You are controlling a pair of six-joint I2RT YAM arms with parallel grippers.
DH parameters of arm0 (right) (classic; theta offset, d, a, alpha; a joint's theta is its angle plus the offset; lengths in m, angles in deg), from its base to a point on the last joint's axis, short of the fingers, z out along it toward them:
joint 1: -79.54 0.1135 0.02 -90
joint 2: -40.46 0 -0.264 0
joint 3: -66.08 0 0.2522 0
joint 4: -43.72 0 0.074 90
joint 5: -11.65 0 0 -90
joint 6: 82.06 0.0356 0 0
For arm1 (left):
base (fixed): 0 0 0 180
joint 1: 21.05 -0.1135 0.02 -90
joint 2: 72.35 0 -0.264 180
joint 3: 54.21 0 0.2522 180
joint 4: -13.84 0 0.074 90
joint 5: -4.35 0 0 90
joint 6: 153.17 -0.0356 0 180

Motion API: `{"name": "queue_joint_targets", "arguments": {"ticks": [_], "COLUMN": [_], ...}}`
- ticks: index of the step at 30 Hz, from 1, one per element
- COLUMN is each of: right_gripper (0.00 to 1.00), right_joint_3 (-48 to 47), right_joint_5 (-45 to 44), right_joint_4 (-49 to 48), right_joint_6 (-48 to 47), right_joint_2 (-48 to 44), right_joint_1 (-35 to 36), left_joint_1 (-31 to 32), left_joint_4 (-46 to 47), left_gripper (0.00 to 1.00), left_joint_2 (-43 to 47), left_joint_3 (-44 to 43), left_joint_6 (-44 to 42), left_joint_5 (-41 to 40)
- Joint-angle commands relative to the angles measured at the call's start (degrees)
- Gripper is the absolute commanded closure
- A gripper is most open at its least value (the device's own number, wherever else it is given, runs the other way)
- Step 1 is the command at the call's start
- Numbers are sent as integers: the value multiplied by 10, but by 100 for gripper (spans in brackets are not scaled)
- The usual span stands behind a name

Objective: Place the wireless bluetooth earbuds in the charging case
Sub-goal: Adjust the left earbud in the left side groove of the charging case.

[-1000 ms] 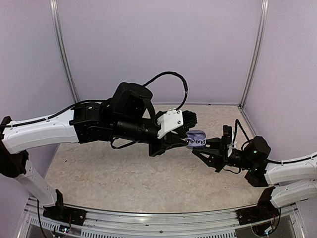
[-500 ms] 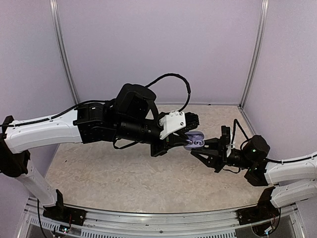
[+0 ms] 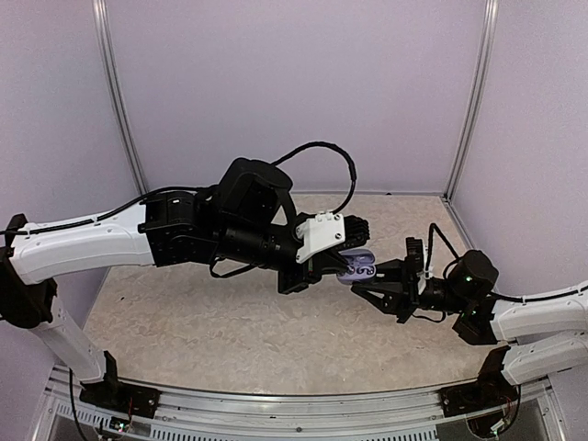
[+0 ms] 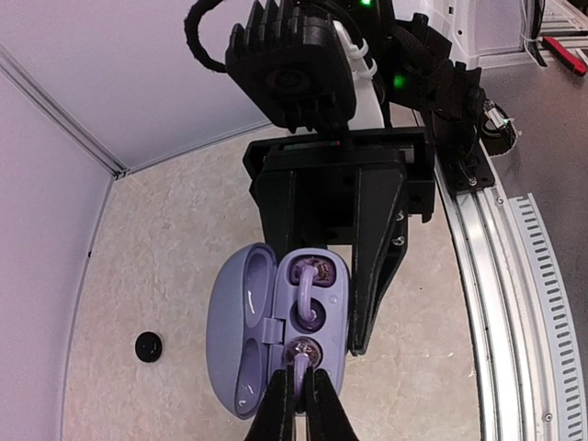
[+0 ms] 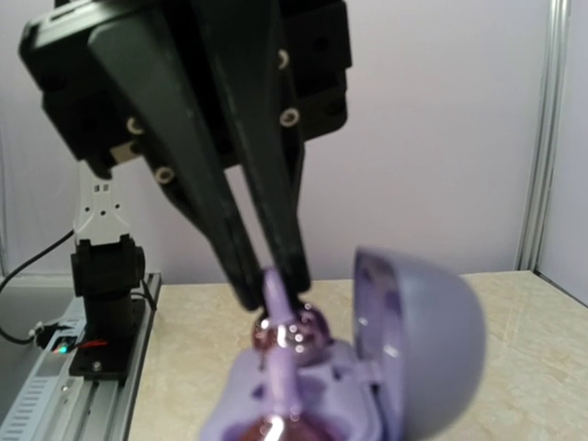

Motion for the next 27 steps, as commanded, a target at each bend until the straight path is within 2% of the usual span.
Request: {"name": "queue_joint_targets", "arguments": {"ticks": [1, 27], "right_gripper": [100, 100], "right_joint_3": [-23, -45], "right_joint_5": [22, 22], "right_joint_4": [-2, 38], "right_joint_6": [-14, -39], "right_joint_2": [-10, -31], "right_joint_1": [11, 35], "left_joint_1": [0, -5], "left_joint_4": [-20, -14], "left_gripper": [95, 95], "left_joint_2": [-12, -21], "left_joint_3": [-3, 32], "left_joint_6": [-7, 2], "left_joint_5": [12, 29]}}
